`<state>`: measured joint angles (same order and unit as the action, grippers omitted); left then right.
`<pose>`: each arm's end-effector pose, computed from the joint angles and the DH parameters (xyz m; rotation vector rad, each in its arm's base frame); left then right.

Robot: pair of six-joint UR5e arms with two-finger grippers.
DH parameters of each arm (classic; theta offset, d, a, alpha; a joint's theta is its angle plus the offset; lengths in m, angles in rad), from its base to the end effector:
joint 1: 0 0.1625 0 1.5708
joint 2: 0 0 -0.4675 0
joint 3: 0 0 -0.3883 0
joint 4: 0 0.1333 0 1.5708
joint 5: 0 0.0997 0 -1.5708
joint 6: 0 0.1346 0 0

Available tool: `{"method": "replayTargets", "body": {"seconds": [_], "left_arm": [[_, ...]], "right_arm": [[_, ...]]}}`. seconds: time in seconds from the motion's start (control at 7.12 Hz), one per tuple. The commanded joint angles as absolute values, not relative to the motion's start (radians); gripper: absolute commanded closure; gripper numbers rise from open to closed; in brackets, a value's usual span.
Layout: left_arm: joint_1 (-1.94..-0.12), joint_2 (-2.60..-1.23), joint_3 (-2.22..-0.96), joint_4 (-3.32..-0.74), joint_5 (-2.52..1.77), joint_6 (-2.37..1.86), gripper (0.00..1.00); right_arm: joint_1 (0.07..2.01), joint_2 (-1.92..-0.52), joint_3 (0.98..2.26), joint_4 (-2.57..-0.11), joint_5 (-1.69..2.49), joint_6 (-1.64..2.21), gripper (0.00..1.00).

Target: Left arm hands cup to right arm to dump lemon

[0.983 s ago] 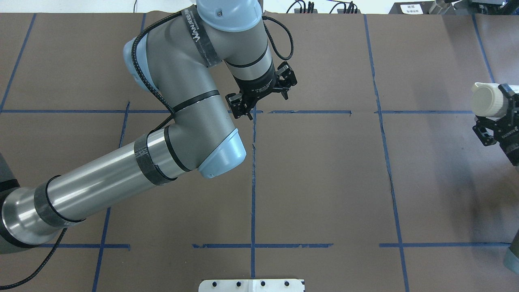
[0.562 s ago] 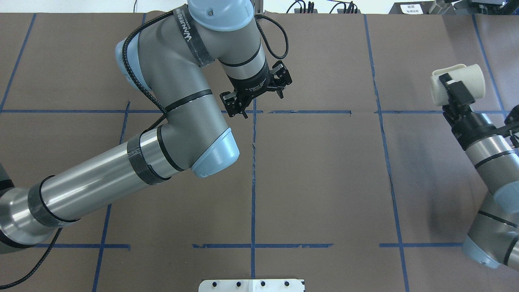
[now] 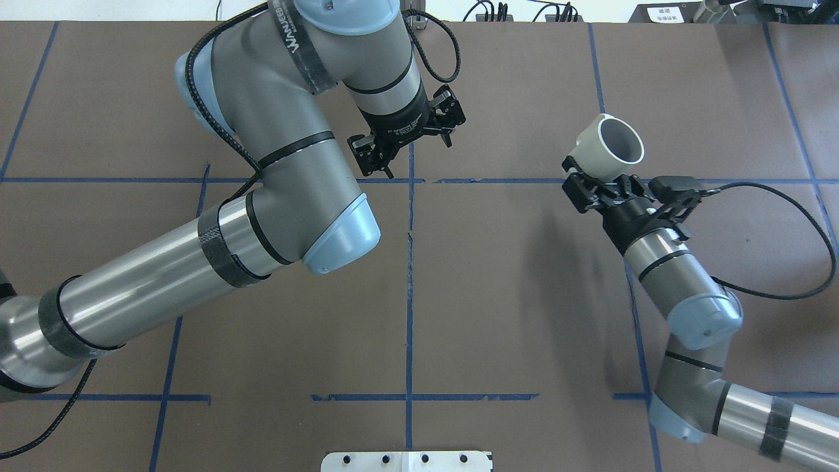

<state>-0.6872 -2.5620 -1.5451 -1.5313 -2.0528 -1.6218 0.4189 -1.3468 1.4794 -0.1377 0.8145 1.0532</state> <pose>0.5482 -0.5416 0.0912 -0.1416 1.0089 -0.4510 -0.4446 -0.4450 0.4678 1.1928 -1.0517 0.5128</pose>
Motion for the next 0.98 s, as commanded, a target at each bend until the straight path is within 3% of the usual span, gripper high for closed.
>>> {"method": "replayTargets", "body": {"seconds": [0.0,0.42,0.84], "left_arm": [[-0.687,-2.563,-1.54,-1.552,-2.052,-1.621,0.0],[-0.677,-2.58,-1.523,-1.554,-2.052,-1.621,0.0],[-0.646,-2.585,-1.496,-1.554,-2.045,-1.62,0.03]], "right_arm": [[0.33,-1.222,1.479,-0.34,0.728,0.878,0.75],[0.246,-1.096,1.482,-0.598,0.603,0.867,0.76],[0.216,-1.077,1.485,-0.623,0.578,0.821,0.73]]}}
